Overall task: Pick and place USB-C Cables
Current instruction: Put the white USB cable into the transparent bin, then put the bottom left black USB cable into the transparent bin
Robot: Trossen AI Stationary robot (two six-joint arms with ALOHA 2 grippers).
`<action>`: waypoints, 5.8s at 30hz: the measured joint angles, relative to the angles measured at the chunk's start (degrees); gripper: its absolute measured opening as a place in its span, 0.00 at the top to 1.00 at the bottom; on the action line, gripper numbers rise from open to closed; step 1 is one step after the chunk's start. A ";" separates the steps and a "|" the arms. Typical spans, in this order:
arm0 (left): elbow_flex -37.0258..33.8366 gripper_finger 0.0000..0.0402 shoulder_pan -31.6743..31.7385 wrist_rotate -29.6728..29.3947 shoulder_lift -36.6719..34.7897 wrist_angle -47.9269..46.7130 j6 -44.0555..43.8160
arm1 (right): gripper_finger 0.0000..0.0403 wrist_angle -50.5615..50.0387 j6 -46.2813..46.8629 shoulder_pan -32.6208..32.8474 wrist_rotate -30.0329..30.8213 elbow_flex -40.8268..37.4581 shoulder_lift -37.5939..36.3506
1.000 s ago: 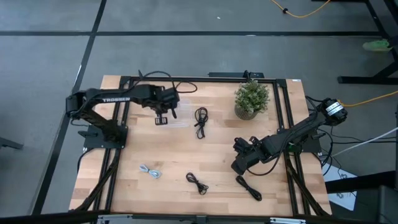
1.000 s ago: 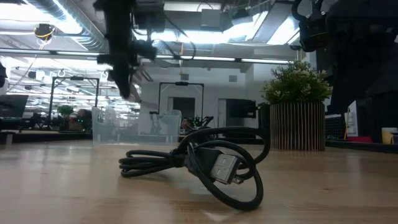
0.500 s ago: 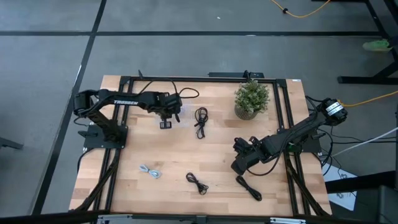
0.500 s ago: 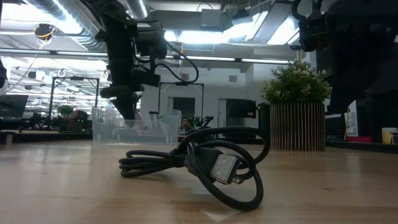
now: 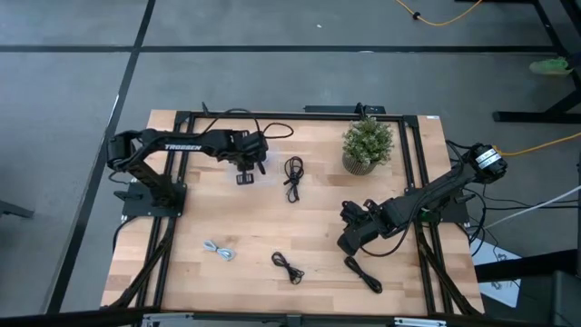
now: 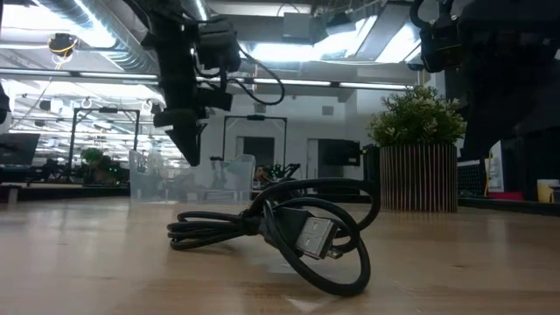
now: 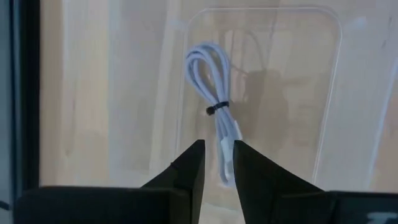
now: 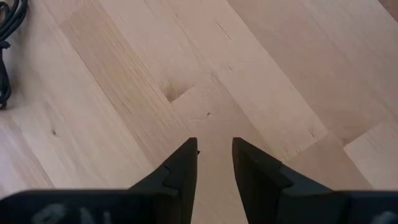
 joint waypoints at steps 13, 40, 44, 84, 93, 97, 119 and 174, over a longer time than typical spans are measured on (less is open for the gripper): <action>13.46 0.81 -7.39 -0.16 -0.02 9.95 -3.27 | 0.74 -0.01 -0.05 0.01 0.18 0.00 0.00; 14.59 0.82 -36.74 22.49 -0.02 5.83 -27.32 | 0.74 0.08 -4.31 0.01 2.91 0.00 0.00; 14.58 0.82 -42.13 18.75 -0.02 -8.14 -27.37 | 0.74 0.14 -4.31 0.01 3.12 0.00 0.00; -15.52 0.82 -61.24 6.20 0.64 5.22 -55.72 | 0.74 0.63 -4.12 0.01 5.92 0.00 0.00; -14.61 0.97 -60.98 3.68 1.81 5.09 -66.24 | 0.74 0.58 -4.38 0.01 5.92 0.00 0.00; -9.78 0.99 -59.54 -2.45 2.09 6.21 -64.09 | 0.74 0.42 -4.53 0.01 5.92 0.00 0.00; 11.59 1.00 -27.93 -26.64 1.62 20.20 -12.02 | 0.74 0.74 -4.53 0.01 5.98 0.00 -0.02; 3.44 0.80 -35.30 18.56 12.94 50.58 -18.98 | 0.74 1.78 -7.26 0.01 8.35 0.00 -0.02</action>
